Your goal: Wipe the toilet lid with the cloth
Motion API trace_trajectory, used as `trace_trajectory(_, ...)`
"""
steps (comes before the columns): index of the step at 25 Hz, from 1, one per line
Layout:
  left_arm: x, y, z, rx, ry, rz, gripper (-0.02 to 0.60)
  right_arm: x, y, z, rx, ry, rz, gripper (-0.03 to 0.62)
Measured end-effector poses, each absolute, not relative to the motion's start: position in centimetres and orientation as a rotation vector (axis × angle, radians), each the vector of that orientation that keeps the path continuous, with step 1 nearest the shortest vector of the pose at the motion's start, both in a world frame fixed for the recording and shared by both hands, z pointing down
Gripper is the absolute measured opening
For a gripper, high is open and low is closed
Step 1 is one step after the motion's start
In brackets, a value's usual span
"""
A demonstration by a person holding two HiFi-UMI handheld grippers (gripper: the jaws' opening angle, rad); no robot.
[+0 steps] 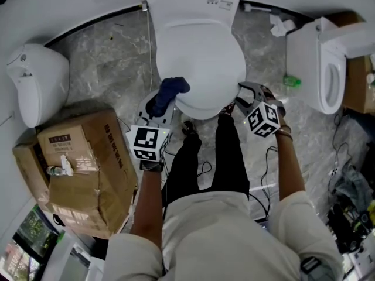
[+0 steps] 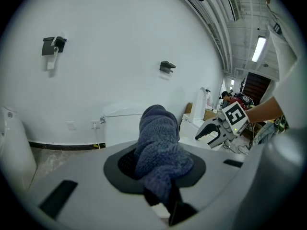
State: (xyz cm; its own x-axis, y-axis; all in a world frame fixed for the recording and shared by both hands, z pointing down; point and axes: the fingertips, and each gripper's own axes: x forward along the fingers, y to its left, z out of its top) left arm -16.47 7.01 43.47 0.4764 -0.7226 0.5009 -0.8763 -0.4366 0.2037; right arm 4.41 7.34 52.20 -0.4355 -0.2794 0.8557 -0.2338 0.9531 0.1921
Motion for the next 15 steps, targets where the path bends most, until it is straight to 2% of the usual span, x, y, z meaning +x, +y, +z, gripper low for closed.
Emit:
trace_trajectory(4, -16.1, 6.7, 43.5, 2.313, -1.309, 0.473, 0.103, 4.2, 8.3, 52.3, 0.377, -2.092, 0.031, 0.215)
trace_trajectory(15, -14.9, 6.5, 44.8, 2.297, -1.268, 0.483, 0.103, 4.5, 9.7, 53.3, 0.140, -2.122, 0.207, 0.219)
